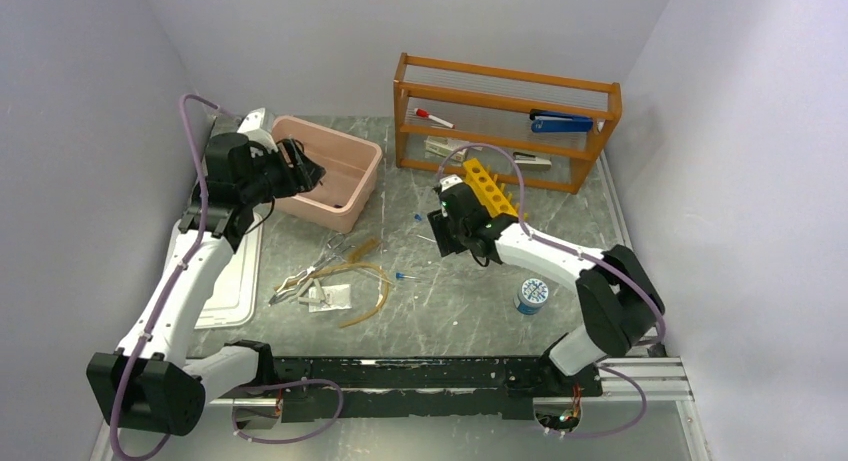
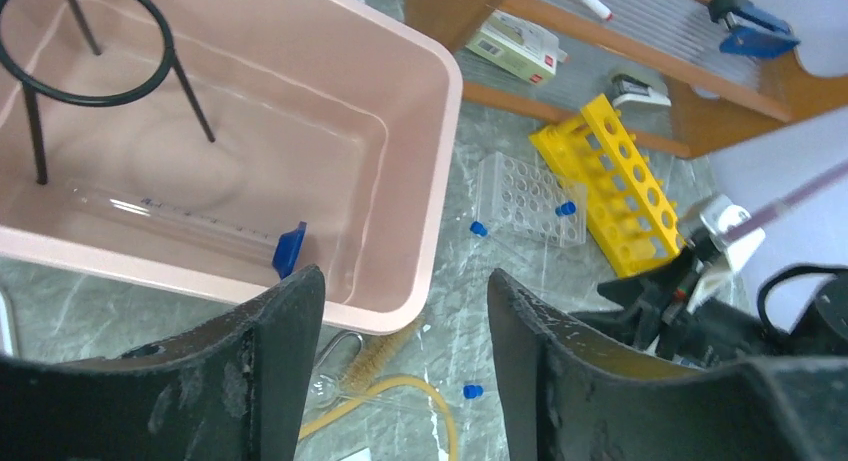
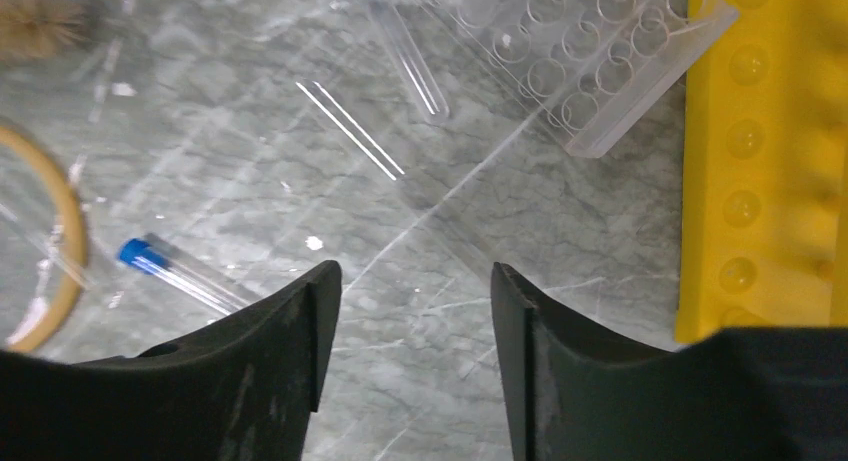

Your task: Organize the chemistry lab equipment

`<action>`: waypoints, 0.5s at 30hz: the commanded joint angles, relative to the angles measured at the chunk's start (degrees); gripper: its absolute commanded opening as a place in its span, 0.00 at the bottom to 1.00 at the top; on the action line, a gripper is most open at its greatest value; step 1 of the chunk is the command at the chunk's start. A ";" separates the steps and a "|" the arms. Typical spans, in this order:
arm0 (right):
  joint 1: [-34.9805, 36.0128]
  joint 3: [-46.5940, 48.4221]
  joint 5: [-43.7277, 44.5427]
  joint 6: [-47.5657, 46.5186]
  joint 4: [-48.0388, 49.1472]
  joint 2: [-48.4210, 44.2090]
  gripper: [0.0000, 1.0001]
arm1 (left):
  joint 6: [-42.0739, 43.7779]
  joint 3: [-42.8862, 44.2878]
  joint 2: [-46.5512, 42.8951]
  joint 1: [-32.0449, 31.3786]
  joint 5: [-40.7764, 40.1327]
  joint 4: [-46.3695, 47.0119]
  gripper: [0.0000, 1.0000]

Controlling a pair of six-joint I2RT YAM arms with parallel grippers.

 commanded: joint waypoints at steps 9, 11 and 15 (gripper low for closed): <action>-3.59 4.13 -1.28 -7.31 -2.18 8.64 0.61 | 7.58 -4.48 -3.23 -0.16 8.61 6.94 0.88; -4.44 3.69 -3.49 -8.23 -1.81 9.30 0.61 | 7.35 -4.73 -3.02 -0.16 10.52 8.04 0.91; -5.04 4.38 -8.37 -9.19 -2.42 12.40 0.61 | 6.60 -5.14 -2.85 -0.16 12.94 9.41 0.91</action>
